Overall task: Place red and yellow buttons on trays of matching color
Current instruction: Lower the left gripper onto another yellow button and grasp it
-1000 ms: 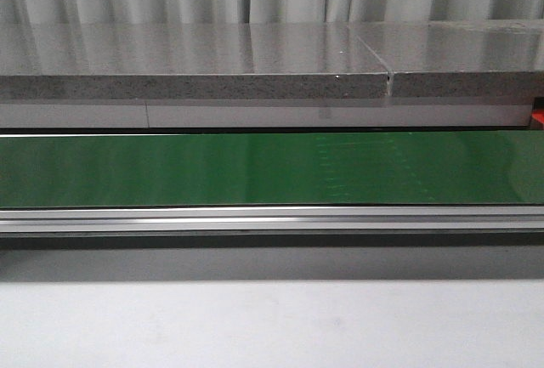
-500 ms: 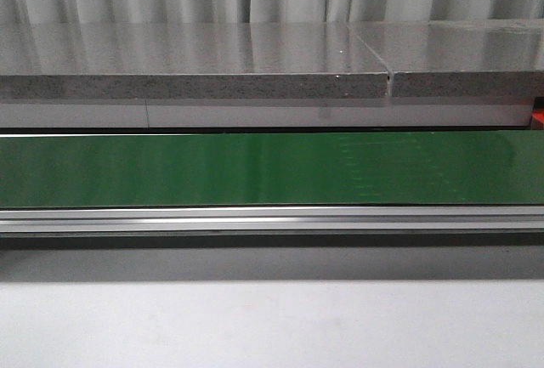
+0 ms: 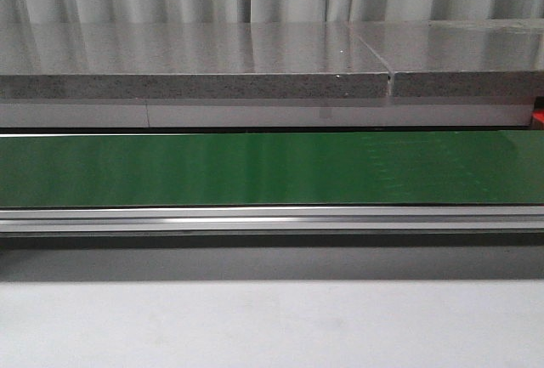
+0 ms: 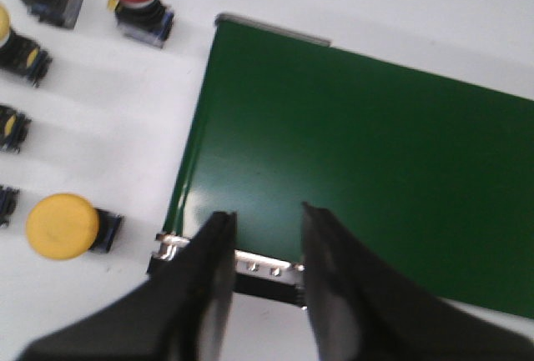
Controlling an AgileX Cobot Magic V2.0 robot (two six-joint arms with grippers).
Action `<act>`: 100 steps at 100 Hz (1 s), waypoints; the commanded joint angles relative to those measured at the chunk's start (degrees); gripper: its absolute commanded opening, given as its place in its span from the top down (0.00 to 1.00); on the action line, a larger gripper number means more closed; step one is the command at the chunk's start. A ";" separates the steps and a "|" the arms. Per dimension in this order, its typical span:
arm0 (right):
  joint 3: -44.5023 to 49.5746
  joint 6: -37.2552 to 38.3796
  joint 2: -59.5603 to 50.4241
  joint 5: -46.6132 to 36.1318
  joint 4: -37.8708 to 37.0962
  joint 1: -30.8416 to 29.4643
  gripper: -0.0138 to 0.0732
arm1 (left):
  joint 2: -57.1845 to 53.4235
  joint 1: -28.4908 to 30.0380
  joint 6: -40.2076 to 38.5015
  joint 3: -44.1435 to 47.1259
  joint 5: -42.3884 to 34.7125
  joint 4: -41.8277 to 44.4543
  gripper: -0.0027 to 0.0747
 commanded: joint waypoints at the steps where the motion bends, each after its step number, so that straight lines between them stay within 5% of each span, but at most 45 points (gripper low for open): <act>1: -1.28 -0.47 0.24 -3.60 0.39 0.06 0.92 | 0.49 3.02 -0.56 -2.06 0.22 -1.41 0.41; 11: -1.28 -0.47 0.24 -3.60 0.39 0.06 0.92 | 2.02 5.83 -1.05 -2.06 1.89 -1.52 0.28; 43: -1.28 -0.47 0.24 -3.60 0.39 0.06 0.92 | 8.01 13.29 -5.57 -2.15 3.81 -1.50 0.30; 100: -1.28 -0.47 0.24 -3.60 0.39 0.06 0.92 | 19.44 13.37 -11.52 -2.37 0.71 0.01 0.30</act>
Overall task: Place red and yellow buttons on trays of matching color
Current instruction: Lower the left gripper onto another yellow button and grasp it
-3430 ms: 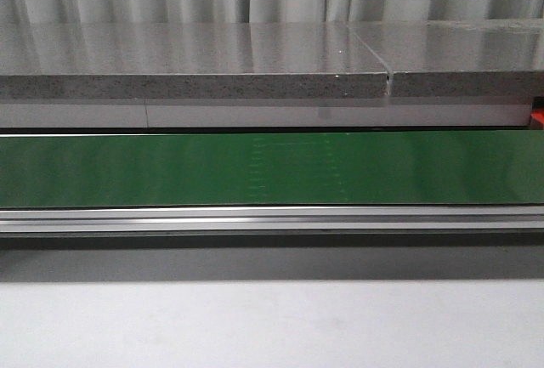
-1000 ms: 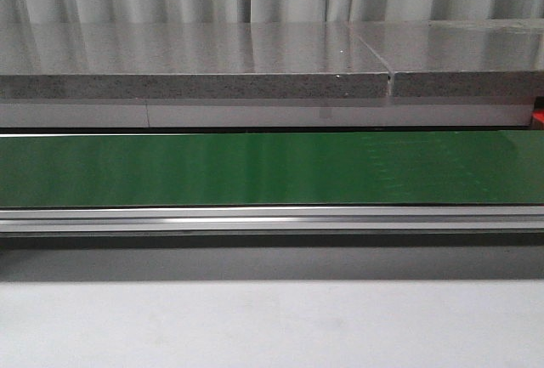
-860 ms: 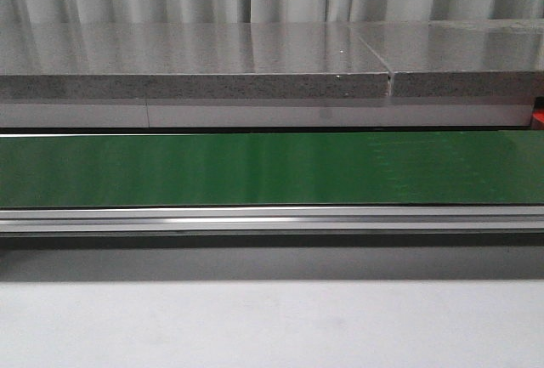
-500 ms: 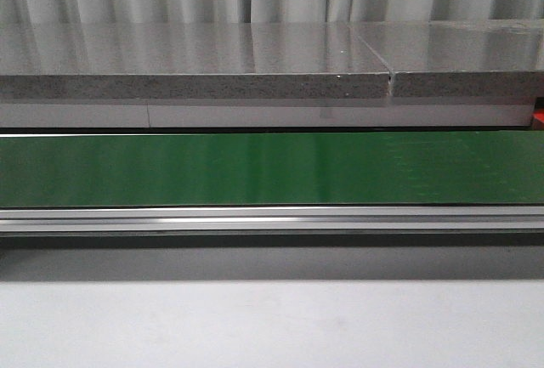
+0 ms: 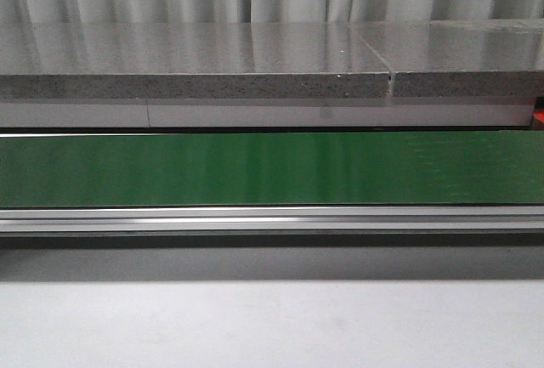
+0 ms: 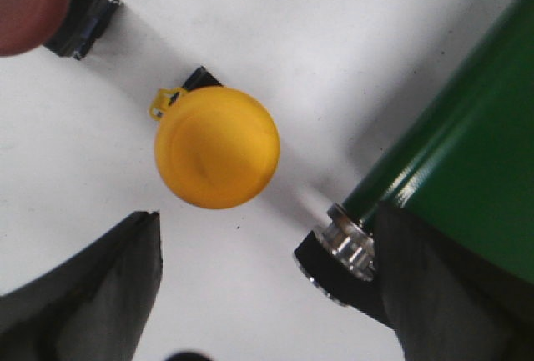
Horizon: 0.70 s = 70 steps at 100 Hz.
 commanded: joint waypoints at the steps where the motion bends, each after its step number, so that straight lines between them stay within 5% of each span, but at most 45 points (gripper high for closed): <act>1: -1.28 -0.47 0.24 -3.70 0.29 0.06 0.92 | -1.14 0.12 -1.63 -2.04 -2.37 -0.18 0.30; 54: -1.28 -0.47 0.24 -3.70 0.29 0.06 0.92 | 5.88 0.74 -3.13 -3.62 -3.94 1.59 0.31; 70: -1.28 -0.47 0.24 -3.70 0.29 0.06 0.92 | 6.04 0.74 -3.13 -3.62 -6.11 1.59 0.47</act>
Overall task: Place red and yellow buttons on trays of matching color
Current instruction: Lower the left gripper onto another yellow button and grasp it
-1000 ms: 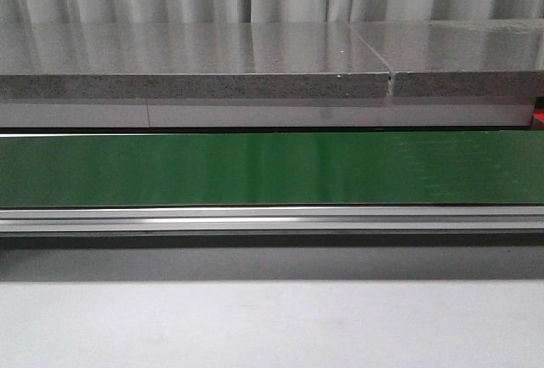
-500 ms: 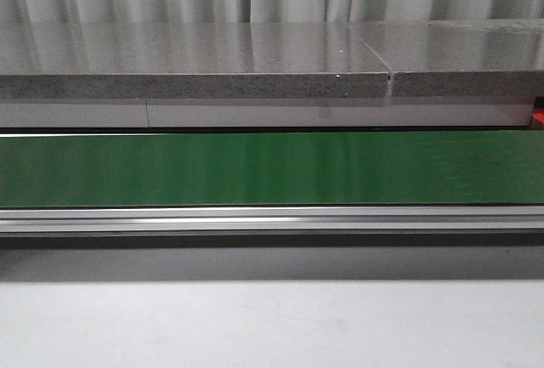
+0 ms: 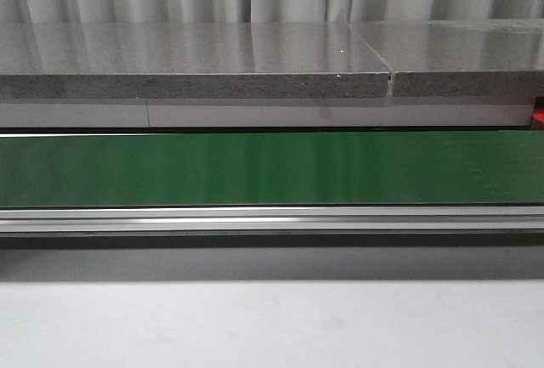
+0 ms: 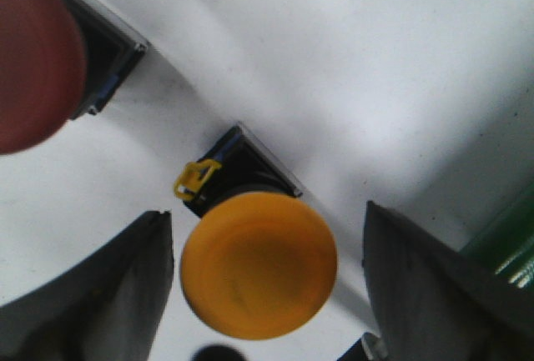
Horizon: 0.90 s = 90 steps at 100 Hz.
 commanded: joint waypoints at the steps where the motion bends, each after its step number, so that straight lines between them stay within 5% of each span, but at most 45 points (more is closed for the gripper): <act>1: -1.28 -0.47 0.24 -3.70 0.27 0.06 0.92 | -1.96 0.12 -0.72 -1.60 -2.05 -0.47 0.48; 28: -1.28 -0.47 0.24 -3.70 0.27 0.06 0.92 | -2.28 0.12 -0.72 -1.60 -2.45 -0.39 0.73; 90: -1.28 -0.47 0.24 -3.70 0.27 0.06 0.92 | -18.69 0.12 7.38 -1.60 -2.03 -1.29 0.74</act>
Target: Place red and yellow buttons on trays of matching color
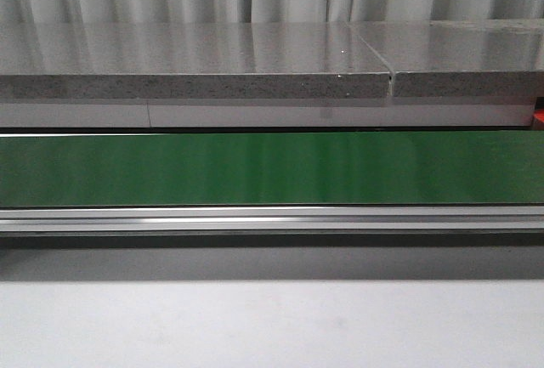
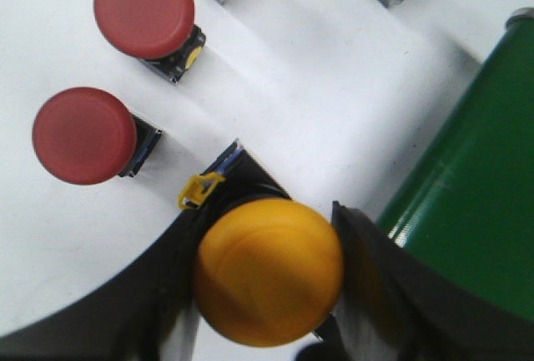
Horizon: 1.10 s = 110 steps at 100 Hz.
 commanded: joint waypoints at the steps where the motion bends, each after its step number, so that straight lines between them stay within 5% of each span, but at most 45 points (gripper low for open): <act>1: -1.28 -0.47 0.24 -3.72 0.27 0.06 0.92 | -5.13 0.12 1.45 -1.60 -0.76 -2.00 0.74; 25: -1.28 -0.47 0.24 -3.72 0.27 0.06 0.92 | -10.83 -0.36 5.34 -1.60 0.42 -8.24 0.74; 53: -1.28 -0.47 0.24 -3.72 0.27 0.06 0.92 | -10.69 -8.28 6.86 -3.77 3.84 -8.61 0.74; 110: -1.28 -0.47 0.24 -3.72 0.27 0.06 0.92 | -0.92 -12.21 8.68 -6.67 8.36 -8.08 0.73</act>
